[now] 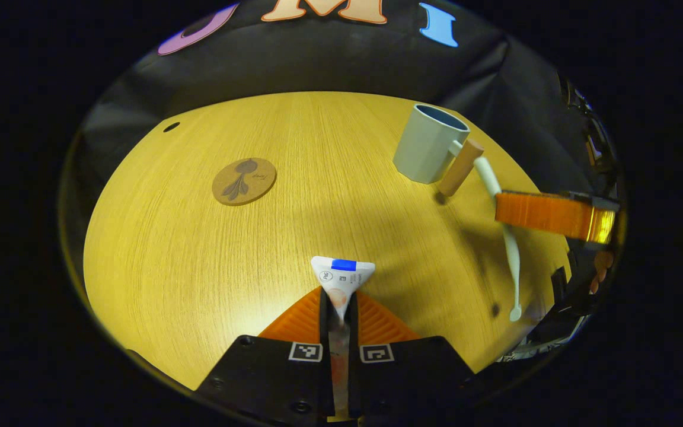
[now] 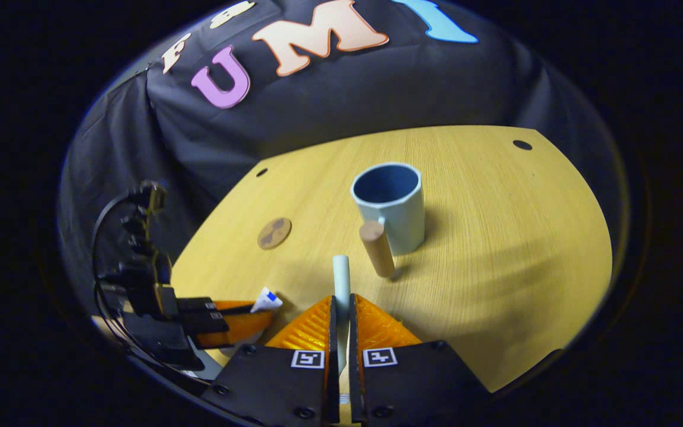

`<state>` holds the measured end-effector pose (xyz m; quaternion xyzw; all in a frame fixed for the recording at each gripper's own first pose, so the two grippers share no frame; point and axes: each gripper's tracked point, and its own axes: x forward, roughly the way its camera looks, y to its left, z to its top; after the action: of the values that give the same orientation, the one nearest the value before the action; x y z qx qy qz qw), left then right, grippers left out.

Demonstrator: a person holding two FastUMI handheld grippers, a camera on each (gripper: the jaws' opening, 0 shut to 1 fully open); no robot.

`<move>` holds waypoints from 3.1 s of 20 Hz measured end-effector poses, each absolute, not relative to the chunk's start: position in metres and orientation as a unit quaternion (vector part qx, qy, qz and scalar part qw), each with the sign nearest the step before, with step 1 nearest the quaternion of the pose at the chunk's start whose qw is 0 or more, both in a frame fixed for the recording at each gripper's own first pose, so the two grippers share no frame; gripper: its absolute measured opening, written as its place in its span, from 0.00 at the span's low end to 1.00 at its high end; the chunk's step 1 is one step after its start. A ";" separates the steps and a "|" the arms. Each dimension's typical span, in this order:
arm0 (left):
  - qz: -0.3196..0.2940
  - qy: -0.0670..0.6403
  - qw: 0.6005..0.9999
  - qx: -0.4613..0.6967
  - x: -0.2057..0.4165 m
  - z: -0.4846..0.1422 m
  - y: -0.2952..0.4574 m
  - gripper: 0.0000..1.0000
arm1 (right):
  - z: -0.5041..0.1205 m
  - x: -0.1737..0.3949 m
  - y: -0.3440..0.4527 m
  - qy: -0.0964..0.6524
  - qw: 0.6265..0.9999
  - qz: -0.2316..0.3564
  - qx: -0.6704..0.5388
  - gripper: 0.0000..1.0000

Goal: Put the toothbrush and toothpaste on the desktop into the cup, then pick up the cup and place it on the coaster on the desktop.

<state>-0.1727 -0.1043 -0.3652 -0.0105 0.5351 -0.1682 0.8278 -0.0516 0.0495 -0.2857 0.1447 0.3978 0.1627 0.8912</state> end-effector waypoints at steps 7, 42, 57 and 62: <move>-0.179 0.543 0.820 -0.029 -0.173 -0.364 -0.104 0.09 | -0.206 0.023 0.035 0.286 0.921 0.134 0.228 0.09; -0.213 0.520 0.825 -0.054 -0.167 -0.354 -0.108 0.06 | -0.257 0.042 -0.051 0.275 0.951 0.017 0.143 0.89; -0.224 0.371 0.895 -0.111 -0.106 -0.254 -0.152 0.03 | -0.264 -0.004 -0.085 0.293 0.949 0.026 0.116 0.99; -0.261 0.294 0.914 -0.097 -0.058 -0.197 -0.181 0.03 | -0.267 -0.018 -0.091 0.294 0.948 0.021 0.123 0.94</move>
<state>-0.0585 -0.1809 -0.1968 -0.0972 0.2940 -0.2610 0.9143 -0.0179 -0.0910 -0.2669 0.1230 0.2935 0.0214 0.9478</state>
